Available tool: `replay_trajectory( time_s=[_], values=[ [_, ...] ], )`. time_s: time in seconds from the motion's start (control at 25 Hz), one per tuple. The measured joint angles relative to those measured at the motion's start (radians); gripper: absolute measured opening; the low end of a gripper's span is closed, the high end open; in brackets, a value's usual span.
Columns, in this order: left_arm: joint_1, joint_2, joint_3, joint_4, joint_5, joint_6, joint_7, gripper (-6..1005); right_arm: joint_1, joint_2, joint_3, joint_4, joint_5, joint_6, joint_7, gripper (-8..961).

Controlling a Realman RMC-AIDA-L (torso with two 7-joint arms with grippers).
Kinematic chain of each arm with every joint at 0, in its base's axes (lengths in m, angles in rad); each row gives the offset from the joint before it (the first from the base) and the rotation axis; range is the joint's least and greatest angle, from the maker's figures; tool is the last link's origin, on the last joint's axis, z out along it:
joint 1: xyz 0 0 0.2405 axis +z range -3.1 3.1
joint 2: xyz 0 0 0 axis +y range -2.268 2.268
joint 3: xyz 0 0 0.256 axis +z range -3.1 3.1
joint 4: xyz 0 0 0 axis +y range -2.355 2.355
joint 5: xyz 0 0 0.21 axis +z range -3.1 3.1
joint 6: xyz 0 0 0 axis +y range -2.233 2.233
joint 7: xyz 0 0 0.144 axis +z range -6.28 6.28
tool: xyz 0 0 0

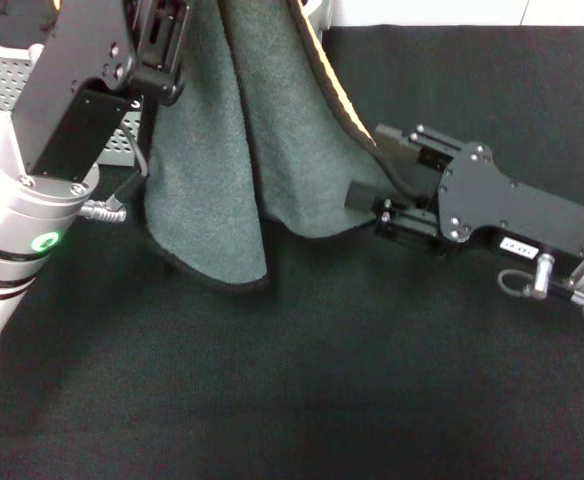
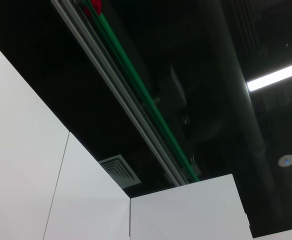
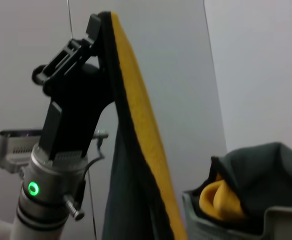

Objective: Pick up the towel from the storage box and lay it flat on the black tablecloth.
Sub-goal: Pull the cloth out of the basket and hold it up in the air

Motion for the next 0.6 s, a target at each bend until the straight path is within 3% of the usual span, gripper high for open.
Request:
replay_trajectory(
  time_s=[0.4, 0.52, 0.6],
  values=[
    [0.001, 0.000, -0.002, 0.000, 0.000, 0.000, 0.000, 14, -0.022, 0.000, -0.003, 0.021, -0.018, -0.003, 0.001, 678],
    [0.002, 0.000, -0.002, 0.000, 0.000, 0.000, 0.001, 14, -0.027, -0.001, -0.003, 0.027, -0.018, 0.000, 0.001, 456],
    [0.002, 0.000, -0.002, 0.000, -0.004, 0.000, 0.002, 14, -0.033, -0.001, -0.003, 0.028, -0.018, 0.000, 0.001, 410]
  ],
)
